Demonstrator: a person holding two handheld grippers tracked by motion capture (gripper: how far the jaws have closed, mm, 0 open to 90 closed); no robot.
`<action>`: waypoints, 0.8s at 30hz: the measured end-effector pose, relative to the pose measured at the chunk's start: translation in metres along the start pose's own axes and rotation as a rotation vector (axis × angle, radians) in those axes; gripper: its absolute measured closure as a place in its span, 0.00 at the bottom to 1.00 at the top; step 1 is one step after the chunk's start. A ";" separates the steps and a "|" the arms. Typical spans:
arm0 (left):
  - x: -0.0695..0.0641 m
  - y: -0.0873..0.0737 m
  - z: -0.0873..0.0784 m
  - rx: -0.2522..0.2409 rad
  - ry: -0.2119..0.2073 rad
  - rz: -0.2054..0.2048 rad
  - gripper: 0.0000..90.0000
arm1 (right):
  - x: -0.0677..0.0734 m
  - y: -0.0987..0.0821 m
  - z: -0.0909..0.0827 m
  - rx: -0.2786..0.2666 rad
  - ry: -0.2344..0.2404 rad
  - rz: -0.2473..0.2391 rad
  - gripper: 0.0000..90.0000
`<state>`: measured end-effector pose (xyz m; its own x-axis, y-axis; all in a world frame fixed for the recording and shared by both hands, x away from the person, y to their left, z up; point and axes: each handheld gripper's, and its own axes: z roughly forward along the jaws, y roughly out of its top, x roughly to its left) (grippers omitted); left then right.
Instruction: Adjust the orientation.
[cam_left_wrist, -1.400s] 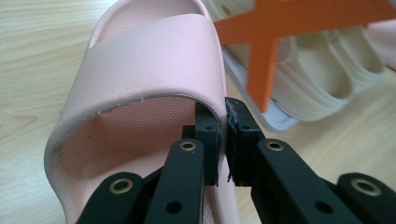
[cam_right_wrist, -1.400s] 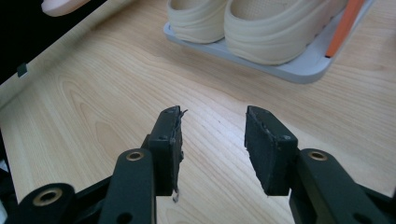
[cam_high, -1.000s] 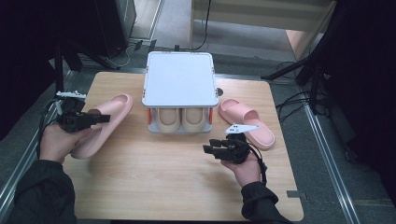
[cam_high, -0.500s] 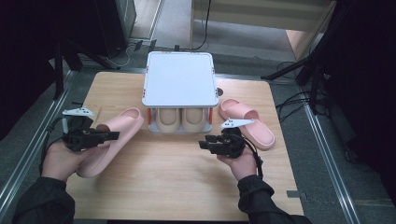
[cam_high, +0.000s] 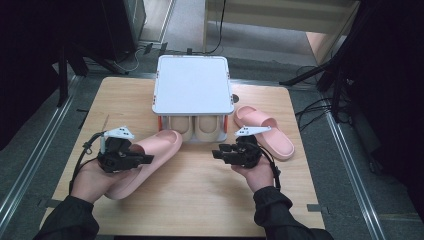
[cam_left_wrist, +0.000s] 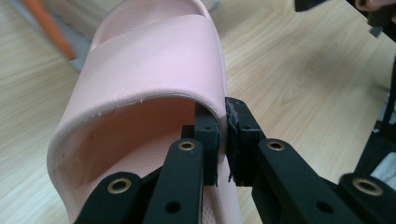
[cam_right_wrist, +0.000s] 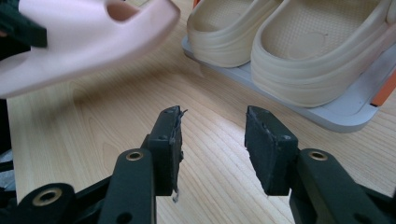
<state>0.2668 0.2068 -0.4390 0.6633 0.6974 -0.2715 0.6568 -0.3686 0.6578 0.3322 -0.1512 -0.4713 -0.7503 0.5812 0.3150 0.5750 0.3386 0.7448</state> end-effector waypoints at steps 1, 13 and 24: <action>-0.003 0.000 0.004 0.006 -0.010 0.008 0.93 | 0.000 0.000 0.000 0.002 0.000 0.000 0.63; -0.033 0.001 0.059 0.114 -0.091 0.107 0.92 | 0.004 -0.003 0.001 0.011 -0.001 -0.009 0.63; -0.037 0.002 0.067 0.148 -0.137 0.127 0.78 | 0.009 -0.010 0.003 0.030 -0.001 -0.011 0.63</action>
<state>0.2676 0.1390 -0.4754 0.7799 0.5534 -0.2925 0.6036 -0.5411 0.5856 0.3205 -0.1469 -0.4777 -0.7564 0.5780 0.3061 0.5761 0.3670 0.7304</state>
